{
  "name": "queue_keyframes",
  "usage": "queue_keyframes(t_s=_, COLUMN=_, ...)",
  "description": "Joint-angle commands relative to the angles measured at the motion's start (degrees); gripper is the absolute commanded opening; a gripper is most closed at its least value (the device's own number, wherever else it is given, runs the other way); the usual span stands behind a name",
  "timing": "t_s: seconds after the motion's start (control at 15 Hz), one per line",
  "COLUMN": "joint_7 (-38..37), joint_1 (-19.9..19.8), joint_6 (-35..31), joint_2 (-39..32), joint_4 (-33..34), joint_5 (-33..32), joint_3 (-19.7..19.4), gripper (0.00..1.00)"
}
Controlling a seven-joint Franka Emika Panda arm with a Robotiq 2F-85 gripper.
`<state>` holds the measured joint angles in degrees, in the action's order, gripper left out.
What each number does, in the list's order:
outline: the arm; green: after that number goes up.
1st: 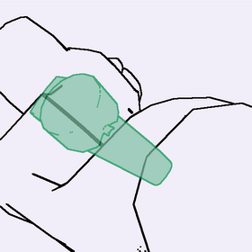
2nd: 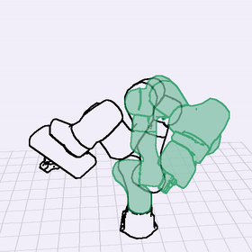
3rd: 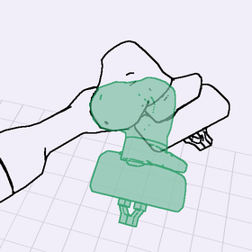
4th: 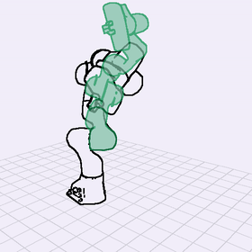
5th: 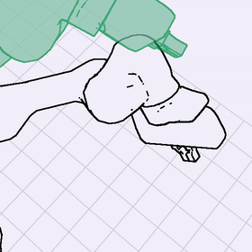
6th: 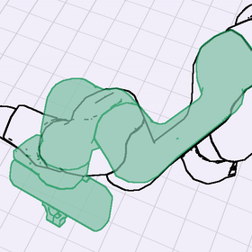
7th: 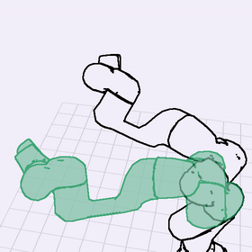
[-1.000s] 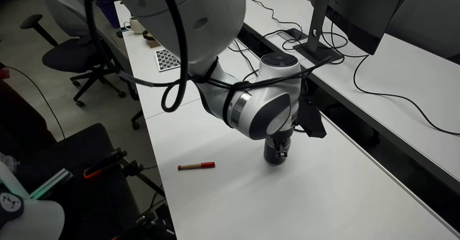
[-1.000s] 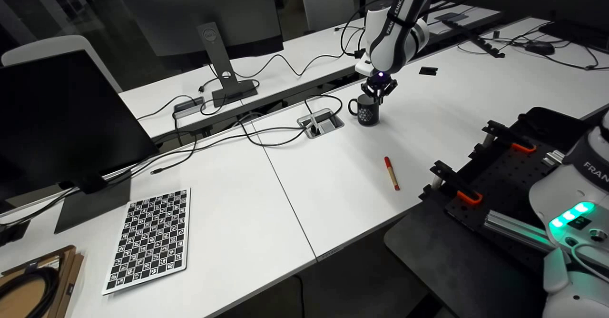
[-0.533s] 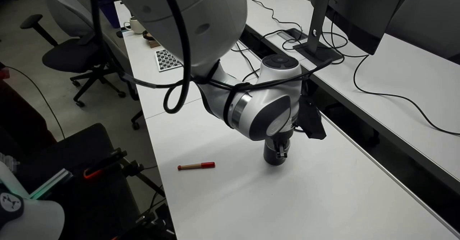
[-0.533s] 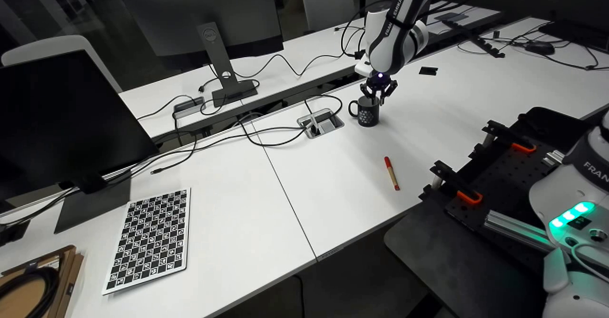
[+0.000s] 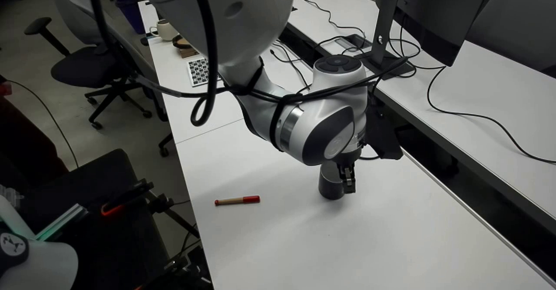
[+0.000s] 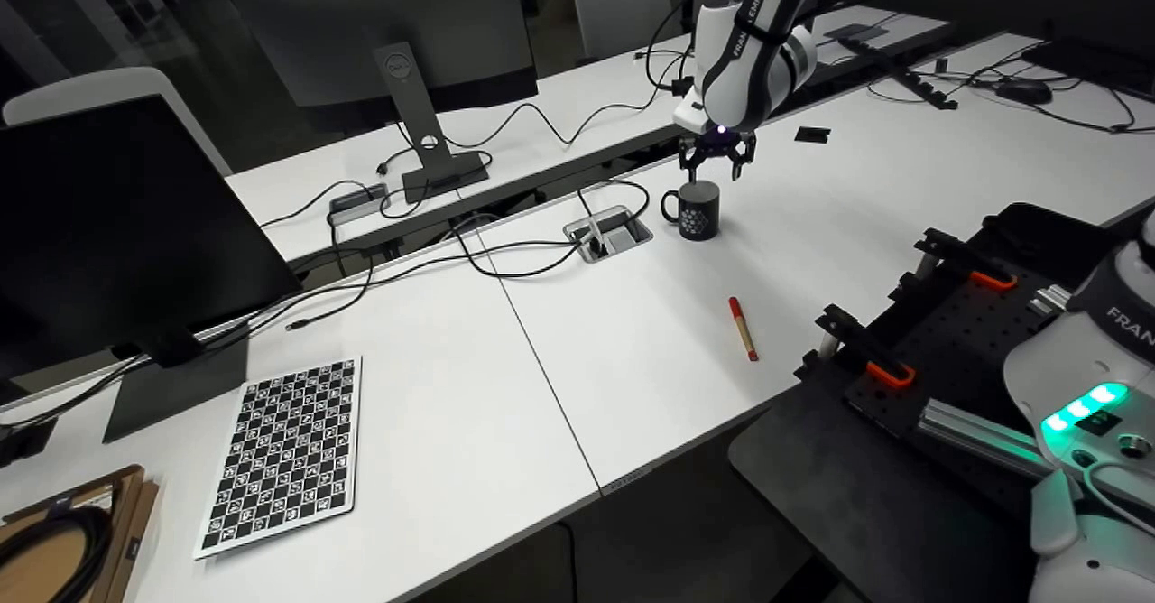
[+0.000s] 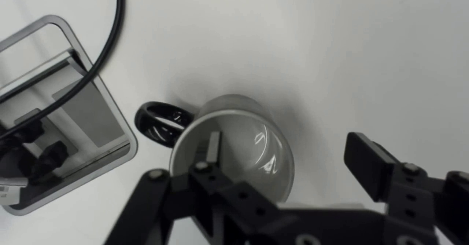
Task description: Move the mug forward
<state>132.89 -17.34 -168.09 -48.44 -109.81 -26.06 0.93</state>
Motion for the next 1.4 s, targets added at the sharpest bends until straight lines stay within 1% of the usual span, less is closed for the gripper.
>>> queue_keyframes(t_s=0.0, joint_7=-2.1, joint_1=4.4, joint_6=-4.0, joint_2=6.1, joint_4=-6.7, joint_5=-1.0, joint_3=-4.9, gripper=1.0)
queue_keyframes(t_s=0.27, joint_7=-3.4, joint_1=11.0, joint_6=-8.8, joint_2=12.1, joint_4=-13.8, joint_5=-5.2, joint_3=-12.1, gripper=1.0)
queue_keyframes(t_s=0.33, joint_7=-2.3, joint_1=12.3, joint_6=-9.8, joint_2=13.5, joint_4=-15.5, joint_5=-7.1, joint_3=-13.5, gripper=1.0)
queue_keyframes(t_s=0.53, joint_7=-1.4, joint_1=18.1, joint_6=-12.5, joint_2=16.6, joint_4=-19.5, joint_5=-14.0, joint_3=-19.2, gripper=1.0)
queue_keyframes(t_s=0.8, joint_7=0.2, joint_1=25.1, joint_6=-16.9, joint_2=18.6, joint_4=-22.6, joint_5=-23.9, joint_3=-26.0, gripper=1.0)
queue_keyframes(t_s=1.07, joint_7=1.1, joint_1=33.4, joint_6=-23.4, joint_2=18.2, joint_4=-23.6, joint_5=-32.4, joint_3=-34.7, gripper=1.0)
queue_keyframes(t_s=1.13, joint_7=-0.6, joint_1=29.4, joint_6=-20.0, joint_2=17.2, joint_4=-21.9, joint_5=-29.4, joint_3=-30.2, gripper=1.0)
queue_keyframes(t_s=1.2, joint_7=-0.5, joint_1=31.1, joint_6=-21.2, joint_2=17.2, joint_4=-22.2, joint_5=-30.6, joint_3=-31.9, gripper=1.0)
queue_keyframes(t_s=1.33, joint_7=-0.3, joint_1=32.6, joint_6=-21.8, joint_2=17.2, joint_4=-22.3, joint_5=-31.3, joint_3=-33.3, gripper=1.0)
